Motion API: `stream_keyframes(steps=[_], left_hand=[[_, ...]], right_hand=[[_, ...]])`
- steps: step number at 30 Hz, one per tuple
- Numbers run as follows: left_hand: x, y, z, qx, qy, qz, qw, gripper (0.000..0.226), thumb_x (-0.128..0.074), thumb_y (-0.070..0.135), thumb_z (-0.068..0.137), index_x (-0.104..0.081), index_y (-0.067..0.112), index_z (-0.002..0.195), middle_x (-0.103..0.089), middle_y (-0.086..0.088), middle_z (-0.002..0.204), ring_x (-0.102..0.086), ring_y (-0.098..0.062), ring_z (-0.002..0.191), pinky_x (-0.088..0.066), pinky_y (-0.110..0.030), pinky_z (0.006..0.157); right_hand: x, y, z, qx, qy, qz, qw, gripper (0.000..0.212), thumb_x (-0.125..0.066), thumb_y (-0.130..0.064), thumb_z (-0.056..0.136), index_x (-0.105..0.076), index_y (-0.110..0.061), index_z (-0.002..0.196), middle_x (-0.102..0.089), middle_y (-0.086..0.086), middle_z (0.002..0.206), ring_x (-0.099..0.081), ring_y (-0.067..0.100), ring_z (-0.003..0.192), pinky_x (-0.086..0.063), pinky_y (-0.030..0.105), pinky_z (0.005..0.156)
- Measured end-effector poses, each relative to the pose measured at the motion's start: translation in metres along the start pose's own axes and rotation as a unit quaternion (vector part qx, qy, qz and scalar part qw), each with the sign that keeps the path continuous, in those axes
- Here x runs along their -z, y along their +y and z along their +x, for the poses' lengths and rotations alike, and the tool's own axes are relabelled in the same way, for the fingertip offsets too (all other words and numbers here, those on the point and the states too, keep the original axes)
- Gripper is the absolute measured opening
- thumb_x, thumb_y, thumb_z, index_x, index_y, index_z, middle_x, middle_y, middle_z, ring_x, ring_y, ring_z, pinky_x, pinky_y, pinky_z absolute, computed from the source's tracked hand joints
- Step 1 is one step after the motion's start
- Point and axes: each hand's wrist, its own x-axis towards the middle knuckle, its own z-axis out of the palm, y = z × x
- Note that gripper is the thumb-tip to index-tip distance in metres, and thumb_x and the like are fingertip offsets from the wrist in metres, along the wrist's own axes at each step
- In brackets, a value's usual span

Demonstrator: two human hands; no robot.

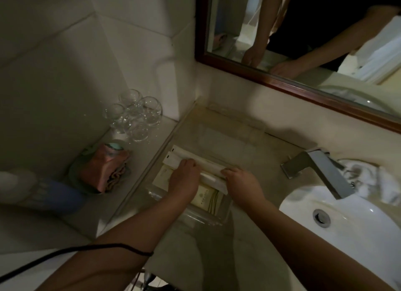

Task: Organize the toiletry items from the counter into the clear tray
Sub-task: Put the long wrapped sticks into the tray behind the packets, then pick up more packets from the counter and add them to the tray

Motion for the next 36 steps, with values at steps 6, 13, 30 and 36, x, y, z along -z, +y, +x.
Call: stream_keyframes(steps=[6,13,30,36], left_hand=[[0.004,0.011,-0.003,-0.019,0.023,0.043,0.999,0.022,-0.055,0.012,0.087,-0.064,0.01,0.106,-0.059,-0.01,0.115,-0.053,-0.026,0.109,-0.049,-0.037,0.07],[0.017,0.041,-0.023,-0.048,0.056,0.009,0.997,0.027,-0.06,0.017,0.083,-0.063,0.015,0.11,-0.06,-0.007,0.11,-0.054,-0.027,0.104,-0.051,-0.041,0.078],[-0.059,0.214,-0.111,-0.253,-0.097,-0.074,0.96,0.015,-0.058,0.018,0.081,-0.067,0.016,0.093,-0.067,-0.006,0.096,-0.061,-0.026,0.092,-0.047,-0.034,0.079],[-0.099,0.301,-0.17,-0.352,-0.153,-0.089,0.919,0.013,-0.061,0.015,0.084,-0.068,0.015,0.094,-0.066,-0.001,0.094,-0.061,-0.02,0.089,-0.049,-0.032,0.076]], right_hand=[[-0.007,-0.003,-0.017,0.008,-0.007,0.006,1.0,0.044,-0.05,-0.017,0.093,-0.053,-0.019,0.136,-0.052,0.005,0.143,-0.044,0.026,0.129,-0.037,0.036,0.107],[0.004,0.011,-0.053,-0.012,0.035,0.044,0.998,0.044,-0.049,-0.026,0.094,-0.05,-0.023,0.137,-0.052,0.001,0.143,-0.049,0.022,0.128,-0.045,0.038,0.103],[-0.016,0.155,-0.365,-0.35,0.173,0.218,0.895,0.028,-0.064,-0.02,0.086,-0.066,-0.023,0.114,-0.069,-0.006,0.105,-0.064,0.011,0.099,-0.047,0.025,0.088],[-0.023,0.179,-0.507,-0.503,0.217,0.211,0.809,0.024,-0.066,-0.015,0.085,-0.069,-0.017,0.109,-0.072,0.001,0.099,-0.068,0.017,0.093,-0.047,0.025,0.079]])
